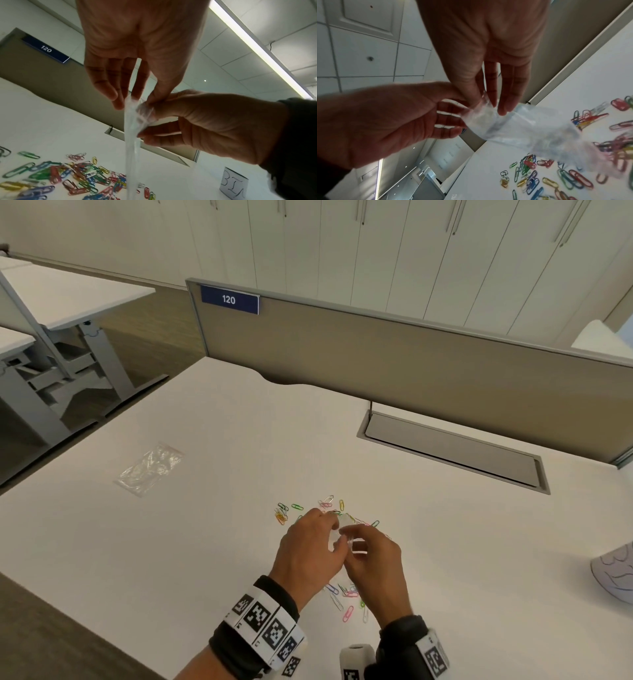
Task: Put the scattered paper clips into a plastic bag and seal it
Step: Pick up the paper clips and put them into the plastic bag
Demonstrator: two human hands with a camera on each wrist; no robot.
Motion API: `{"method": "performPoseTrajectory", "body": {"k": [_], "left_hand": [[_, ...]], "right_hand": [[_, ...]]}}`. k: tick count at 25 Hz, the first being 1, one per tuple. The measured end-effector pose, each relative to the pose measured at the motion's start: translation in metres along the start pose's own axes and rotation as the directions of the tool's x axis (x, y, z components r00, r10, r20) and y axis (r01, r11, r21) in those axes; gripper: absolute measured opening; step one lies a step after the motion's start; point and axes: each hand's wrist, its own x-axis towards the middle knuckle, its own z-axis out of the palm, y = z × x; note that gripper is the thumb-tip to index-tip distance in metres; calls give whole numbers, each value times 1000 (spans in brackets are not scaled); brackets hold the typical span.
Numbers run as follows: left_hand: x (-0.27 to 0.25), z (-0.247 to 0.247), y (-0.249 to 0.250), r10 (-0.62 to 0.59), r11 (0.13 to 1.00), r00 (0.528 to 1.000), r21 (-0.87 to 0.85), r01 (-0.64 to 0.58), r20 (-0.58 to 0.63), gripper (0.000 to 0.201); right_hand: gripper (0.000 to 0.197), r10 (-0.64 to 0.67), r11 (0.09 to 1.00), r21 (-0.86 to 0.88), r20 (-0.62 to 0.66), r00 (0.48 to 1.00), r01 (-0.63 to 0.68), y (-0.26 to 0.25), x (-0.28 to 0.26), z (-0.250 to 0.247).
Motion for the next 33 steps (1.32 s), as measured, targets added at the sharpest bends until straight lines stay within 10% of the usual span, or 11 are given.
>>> {"method": "performPoseTrajectory", "body": {"k": [9, 16, 20, 25, 33], "left_hand": [[9, -24, -6, 48, 969, 999, 243, -48, 9, 27], [22, 13, -21, 51, 924, 983, 366, -113, 175, 39], [27, 18, -29, 12, 988, 990, 148, -33, 143, 35], [32, 21, -38, -38, 997, 990, -61, 46, 134, 29], [38, 24, -45, -136, 962, 984, -220, 159, 117, 8]], "right_hand": [[19, 100, 900, 411, 131, 986, -146, 8, 17, 19], [18, 141, 982, 112, 104, 984, -153, 36, 19, 30], [47, 98, 973, -205, -43, 994, -105, 67, 20, 6], [102, 289, 813, -561, 155, 945, -157, 97, 23, -3], [83, 272, 745, -664, 217, 937, -62, 97, 39, 12]]}}
